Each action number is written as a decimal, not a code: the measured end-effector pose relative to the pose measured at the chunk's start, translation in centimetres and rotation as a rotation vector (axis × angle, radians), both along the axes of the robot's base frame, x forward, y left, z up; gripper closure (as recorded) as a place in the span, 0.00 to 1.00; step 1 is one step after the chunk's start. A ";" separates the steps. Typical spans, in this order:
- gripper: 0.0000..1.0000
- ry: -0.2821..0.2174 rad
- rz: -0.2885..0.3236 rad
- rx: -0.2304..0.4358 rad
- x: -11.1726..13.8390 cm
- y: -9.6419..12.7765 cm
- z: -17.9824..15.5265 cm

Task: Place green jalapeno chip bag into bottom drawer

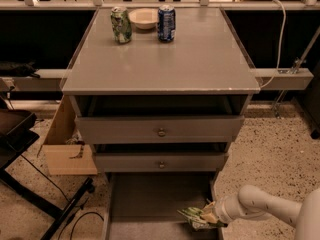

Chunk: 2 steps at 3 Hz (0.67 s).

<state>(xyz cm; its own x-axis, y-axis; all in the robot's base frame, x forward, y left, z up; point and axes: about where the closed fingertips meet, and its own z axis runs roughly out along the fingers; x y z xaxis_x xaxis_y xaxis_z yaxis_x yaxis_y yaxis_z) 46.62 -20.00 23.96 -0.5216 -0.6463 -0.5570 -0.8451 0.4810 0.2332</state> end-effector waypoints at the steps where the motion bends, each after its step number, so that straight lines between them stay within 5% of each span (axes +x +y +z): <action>1: 1.00 -0.047 0.043 0.072 -1.3 3.7 1.1; 2: 0.73 -0.045 0.059 0.096 -1.8 5.3 1.4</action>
Offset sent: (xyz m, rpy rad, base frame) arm -0.0095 0.0304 0.0087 0.0592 -0.0440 0.0347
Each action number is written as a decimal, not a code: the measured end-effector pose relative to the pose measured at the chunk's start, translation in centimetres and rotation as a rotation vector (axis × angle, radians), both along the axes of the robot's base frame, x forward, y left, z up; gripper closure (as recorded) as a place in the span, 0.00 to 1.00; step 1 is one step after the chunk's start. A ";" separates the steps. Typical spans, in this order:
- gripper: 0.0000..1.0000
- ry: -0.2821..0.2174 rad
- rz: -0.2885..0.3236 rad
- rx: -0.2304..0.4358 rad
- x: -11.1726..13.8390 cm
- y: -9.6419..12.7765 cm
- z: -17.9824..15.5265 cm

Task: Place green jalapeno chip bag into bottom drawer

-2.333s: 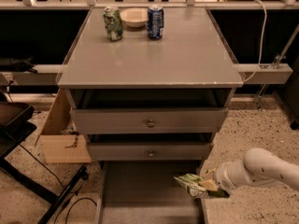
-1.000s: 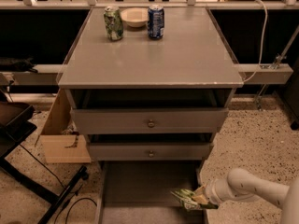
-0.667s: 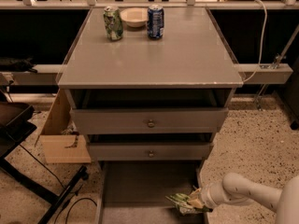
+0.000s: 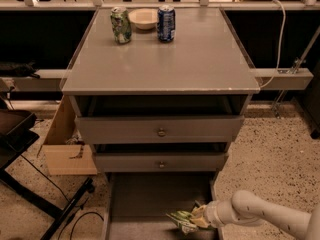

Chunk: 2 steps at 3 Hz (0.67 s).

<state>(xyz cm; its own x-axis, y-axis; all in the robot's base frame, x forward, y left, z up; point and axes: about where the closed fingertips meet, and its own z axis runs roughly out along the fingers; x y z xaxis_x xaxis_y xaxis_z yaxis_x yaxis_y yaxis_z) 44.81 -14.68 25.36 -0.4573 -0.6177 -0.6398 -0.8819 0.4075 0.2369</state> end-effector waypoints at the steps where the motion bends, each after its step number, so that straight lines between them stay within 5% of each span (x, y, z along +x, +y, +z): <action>1: 0.50 0.000 0.000 0.000 0.0 0.0 0.0; 2: 0.27 0.000 0.000 0.000 0.0 0.0 0.0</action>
Offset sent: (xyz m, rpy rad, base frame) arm 0.0000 0.0000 0.0000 0.0000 0.0000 0.0000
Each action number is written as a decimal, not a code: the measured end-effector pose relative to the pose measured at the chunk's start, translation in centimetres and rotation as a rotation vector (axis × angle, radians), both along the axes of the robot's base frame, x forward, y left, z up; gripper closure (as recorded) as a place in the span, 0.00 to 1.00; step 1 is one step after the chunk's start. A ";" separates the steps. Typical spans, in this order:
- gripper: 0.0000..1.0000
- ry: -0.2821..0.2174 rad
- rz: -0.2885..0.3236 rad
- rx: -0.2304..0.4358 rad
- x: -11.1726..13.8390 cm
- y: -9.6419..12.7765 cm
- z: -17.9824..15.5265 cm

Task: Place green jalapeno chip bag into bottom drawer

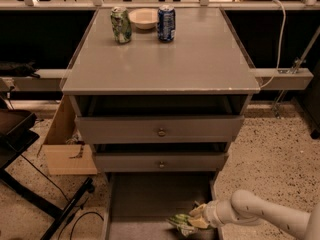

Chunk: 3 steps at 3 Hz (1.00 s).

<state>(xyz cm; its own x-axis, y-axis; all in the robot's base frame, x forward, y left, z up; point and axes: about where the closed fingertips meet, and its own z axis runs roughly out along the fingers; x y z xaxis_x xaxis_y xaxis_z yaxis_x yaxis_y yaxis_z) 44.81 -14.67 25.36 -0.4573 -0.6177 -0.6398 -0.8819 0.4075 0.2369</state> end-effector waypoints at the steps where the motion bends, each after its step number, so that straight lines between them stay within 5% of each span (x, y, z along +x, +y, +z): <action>1: 0.03 0.000 0.000 0.000 0.0 0.0 0.0; 3: 0.00 0.000 0.000 0.000 0.0 0.0 0.0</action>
Offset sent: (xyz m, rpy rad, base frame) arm 0.0000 0.0000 0.0000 0.0000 0.0000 0.0000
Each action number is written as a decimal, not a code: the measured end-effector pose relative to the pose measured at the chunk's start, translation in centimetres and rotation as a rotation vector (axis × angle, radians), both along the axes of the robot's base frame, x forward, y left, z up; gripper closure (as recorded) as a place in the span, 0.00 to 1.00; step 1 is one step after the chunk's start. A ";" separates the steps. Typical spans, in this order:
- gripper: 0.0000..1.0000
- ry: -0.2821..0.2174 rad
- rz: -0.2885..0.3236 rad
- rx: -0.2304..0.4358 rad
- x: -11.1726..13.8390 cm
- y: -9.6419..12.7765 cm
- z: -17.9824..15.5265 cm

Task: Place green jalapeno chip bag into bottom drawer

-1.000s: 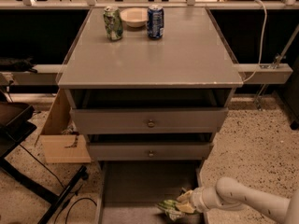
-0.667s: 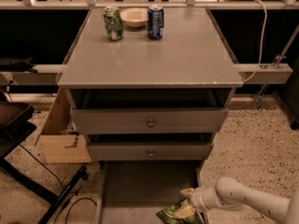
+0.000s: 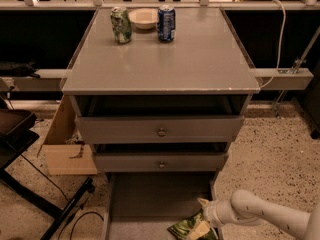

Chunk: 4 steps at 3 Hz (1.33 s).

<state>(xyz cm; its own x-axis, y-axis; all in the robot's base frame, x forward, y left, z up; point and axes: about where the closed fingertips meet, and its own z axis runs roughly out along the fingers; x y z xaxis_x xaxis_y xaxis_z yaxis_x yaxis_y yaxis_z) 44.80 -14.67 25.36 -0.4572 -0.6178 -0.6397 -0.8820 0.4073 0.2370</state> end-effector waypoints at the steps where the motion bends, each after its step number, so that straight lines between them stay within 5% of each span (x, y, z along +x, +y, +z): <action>1: 0.00 -0.008 0.026 -0.022 0.6 0.3 3.6; 2: 0.00 -0.004 0.094 -0.070 0.3 0.9 9.3; 4: 0.00 0.061 0.216 -0.226 -6.6 1.0 20.1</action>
Offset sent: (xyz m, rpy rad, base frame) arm 0.0160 0.0018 0.2197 -0.1875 -0.0614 0.2048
